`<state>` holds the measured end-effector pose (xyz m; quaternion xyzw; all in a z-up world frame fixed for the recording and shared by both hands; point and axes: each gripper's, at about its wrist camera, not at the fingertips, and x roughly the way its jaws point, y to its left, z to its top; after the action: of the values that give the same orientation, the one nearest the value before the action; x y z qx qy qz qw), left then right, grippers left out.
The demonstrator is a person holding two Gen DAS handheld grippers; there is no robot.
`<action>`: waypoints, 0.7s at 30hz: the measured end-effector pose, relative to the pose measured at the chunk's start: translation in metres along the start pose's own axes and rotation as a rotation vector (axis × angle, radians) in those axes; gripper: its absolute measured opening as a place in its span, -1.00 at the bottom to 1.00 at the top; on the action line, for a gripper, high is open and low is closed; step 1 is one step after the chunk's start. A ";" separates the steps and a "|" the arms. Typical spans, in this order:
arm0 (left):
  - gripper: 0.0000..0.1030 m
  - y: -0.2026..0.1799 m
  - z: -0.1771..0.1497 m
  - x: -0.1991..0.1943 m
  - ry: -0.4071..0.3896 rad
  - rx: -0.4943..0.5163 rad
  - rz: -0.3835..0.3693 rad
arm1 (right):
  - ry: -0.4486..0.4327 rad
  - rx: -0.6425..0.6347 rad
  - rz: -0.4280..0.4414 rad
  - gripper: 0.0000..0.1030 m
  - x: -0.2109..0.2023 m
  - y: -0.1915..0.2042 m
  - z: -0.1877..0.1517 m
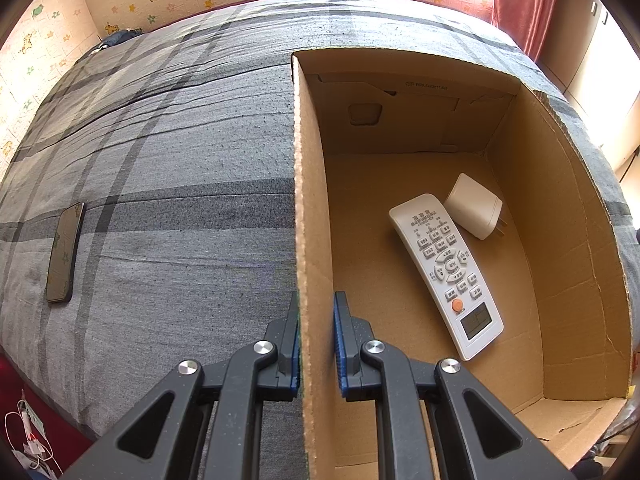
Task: Organize rigid objects
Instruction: 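Withdraw the right tool from the box toward the black cap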
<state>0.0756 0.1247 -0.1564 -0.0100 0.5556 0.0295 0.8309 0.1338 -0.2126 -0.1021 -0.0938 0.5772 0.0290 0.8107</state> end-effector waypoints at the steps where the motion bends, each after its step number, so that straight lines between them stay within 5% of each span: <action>1: -0.73 0.000 0.000 0.000 0.000 -0.001 0.000 | 0.008 0.010 0.003 0.99 0.006 -0.003 -0.003; 21: -0.73 0.002 0.000 0.000 0.002 -0.002 -0.002 | 0.097 0.082 0.030 0.99 0.087 -0.038 -0.036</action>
<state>0.0756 0.1263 -0.1568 -0.0117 0.5561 0.0292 0.8305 0.1349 -0.2624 -0.1910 -0.0531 0.6179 0.0129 0.7843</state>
